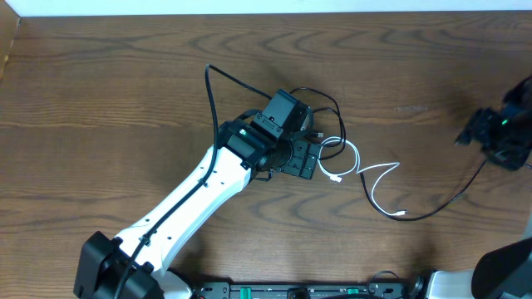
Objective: Untangle cables
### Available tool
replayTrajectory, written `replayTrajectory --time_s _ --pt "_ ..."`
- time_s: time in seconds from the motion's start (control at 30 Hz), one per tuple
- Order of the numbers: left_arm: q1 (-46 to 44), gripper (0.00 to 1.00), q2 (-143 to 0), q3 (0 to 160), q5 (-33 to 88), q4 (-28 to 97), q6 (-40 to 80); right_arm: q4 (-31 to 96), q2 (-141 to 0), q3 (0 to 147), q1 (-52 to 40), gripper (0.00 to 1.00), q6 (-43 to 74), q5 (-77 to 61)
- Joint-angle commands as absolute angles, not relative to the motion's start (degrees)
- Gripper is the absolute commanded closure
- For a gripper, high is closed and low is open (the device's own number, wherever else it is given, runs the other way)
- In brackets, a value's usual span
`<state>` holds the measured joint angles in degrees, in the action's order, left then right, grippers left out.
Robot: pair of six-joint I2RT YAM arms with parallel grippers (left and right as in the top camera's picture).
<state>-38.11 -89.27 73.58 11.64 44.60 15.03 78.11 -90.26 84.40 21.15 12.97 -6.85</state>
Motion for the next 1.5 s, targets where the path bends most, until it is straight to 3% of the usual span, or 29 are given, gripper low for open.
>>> replayTrajectory --time_s 0.0,0.37,0.83,1.13,1.37,1.47 --pt "-38.2 0.08 -89.7 73.3 11.1 44.8 15.3 77.5 -90.3 79.1 19.9 0.33 16.4 -4.7" --pt "-38.2 0.08 -89.7 73.3 11.0 44.8 15.3 65.9 -90.3 61.3 19.8 0.34 25.5 9.2" --pt "-38.2 0.08 -89.7 73.3 11.0 44.8 15.3 50.3 -90.3 47.8 19.8 0.46 27.2 9.6" --pt "-38.2 0.08 -89.7 73.3 11.0 44.8 15.3 45.4 -90.3 45.1 19.8 0.62 28.5 9.8" --pt "-38.2 0.08 -89.7 73.3 11.0 45.0 15.3 43.4 -90.3 43.4 19.8 0.68 28.9 10.2" --pt "-38.2 0.08 -89.7 73.3 11.0 45.0 15.3 42.6 -90.3 42.6 19.8 0.78 28.9 9.9"
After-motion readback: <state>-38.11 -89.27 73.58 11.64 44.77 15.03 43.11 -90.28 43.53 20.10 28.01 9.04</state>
